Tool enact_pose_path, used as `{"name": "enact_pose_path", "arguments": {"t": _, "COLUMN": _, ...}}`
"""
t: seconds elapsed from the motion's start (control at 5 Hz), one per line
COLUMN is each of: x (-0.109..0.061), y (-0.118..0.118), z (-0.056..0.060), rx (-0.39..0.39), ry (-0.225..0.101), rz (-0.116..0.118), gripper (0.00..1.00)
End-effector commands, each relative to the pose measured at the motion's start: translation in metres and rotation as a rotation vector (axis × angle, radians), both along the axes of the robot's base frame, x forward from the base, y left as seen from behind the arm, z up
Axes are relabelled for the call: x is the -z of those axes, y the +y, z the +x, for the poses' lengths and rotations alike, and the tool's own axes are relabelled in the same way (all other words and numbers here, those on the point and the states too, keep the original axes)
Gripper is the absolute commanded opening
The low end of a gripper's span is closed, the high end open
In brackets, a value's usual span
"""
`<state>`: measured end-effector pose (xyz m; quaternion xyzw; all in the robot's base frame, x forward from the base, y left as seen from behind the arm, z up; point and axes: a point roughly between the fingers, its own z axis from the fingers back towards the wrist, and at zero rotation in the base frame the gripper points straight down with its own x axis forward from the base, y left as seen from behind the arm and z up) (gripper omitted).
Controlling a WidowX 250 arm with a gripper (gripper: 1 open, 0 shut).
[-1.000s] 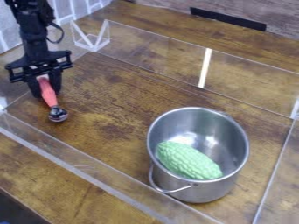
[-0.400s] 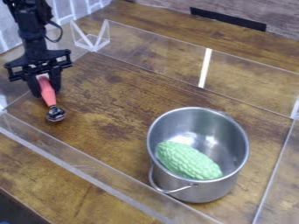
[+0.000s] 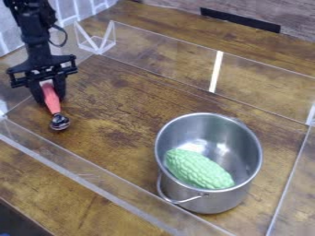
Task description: Move the orange spoon to the right
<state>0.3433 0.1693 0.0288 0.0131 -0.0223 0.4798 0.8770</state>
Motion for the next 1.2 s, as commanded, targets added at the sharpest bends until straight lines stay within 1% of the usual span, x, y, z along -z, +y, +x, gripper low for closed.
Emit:
{"name": "enact_pose_path", "arguments": {"t": 0.0, "x": -0.025, "y": 0.003, "z": 0.01, "rx": -0.039, "ry": -0.049, "rz": 0.021, "gripper": 0.0}}
{"name": "enact_pose_path", "arguments": {"t": 0.2, "x": -0.031, "y": 0.005, "z": 0.008, "rx": -0.086, "ry": -0.047, "rz": 0.022, "gripper": 0.0}}
{"name": "enact_pose_path", "arguments": {"t": 0.6, "x": -0.027, "y": 0.013, "z": 0.0, "rx": -0.012, "ry": -0.041, "rz": 0.019, "gripper": 0.0}}
{"name": "enact_pose_path", "arguments": {"t": 0.8, "x": -0.036, "y": 0.002, "z": -0.006, "rx": -0.109, "ry": -0.037, "rz": 0.021, "gripper": 0.0}}
{"name": "enact_pose_path", "arguments": {"t": 1.0, "x": -0.043, "y": -0.008, "z": -0.009, "rx": -0.204, "ry": -0.032, "rz": 0.022, "gripper": 0.0}}
